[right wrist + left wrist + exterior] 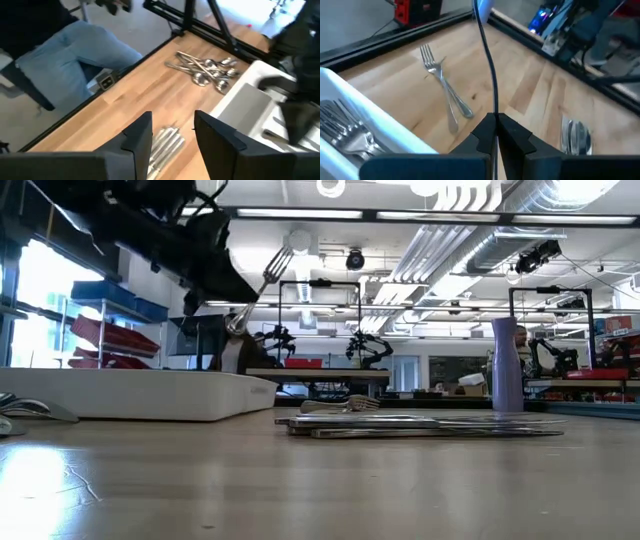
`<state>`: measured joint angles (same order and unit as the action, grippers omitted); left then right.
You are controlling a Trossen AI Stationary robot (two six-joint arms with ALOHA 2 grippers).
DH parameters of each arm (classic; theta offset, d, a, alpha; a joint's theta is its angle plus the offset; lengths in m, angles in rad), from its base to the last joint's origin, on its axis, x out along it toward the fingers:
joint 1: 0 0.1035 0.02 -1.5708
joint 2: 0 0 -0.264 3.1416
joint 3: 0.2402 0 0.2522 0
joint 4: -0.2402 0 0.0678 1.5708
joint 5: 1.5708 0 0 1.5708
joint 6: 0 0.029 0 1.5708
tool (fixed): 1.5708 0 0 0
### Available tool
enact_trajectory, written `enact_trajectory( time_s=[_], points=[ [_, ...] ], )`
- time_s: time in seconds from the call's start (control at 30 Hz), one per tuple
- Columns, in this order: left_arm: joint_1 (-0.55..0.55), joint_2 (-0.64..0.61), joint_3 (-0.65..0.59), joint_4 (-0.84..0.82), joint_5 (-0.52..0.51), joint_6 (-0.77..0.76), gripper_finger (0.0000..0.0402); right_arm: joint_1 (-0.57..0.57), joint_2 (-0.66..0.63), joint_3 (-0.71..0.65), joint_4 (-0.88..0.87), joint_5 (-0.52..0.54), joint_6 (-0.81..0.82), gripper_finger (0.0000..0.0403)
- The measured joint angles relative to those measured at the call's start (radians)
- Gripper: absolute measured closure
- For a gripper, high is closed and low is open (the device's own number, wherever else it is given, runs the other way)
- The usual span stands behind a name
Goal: Sort silverware
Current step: Put the fork in the silverware tray
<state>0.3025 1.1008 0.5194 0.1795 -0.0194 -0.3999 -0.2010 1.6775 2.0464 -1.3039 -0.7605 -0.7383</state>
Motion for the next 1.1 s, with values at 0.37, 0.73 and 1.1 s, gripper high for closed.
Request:
enact_trajectory(
  time_s=[0.37,0.73,1.1],
  points=[
    [0.104,0.17,-0.216,0.417,0.018,-0.173,0.0401,0.104,0.0,0.0,-0.014,-0.007,0.005,0.028],
    [0.119,0.39,-0.222,0.56,-0.02,-0.194,0.04,0.177,0.0,0.0,0.04,0.002,0.064,0.028],
    [0.184,0.354,-0.222,0.512,0.031,-0.108,0.0279,0.153,0.035,0.0,0.053,0.112,0.161,0.028]
  ],
)
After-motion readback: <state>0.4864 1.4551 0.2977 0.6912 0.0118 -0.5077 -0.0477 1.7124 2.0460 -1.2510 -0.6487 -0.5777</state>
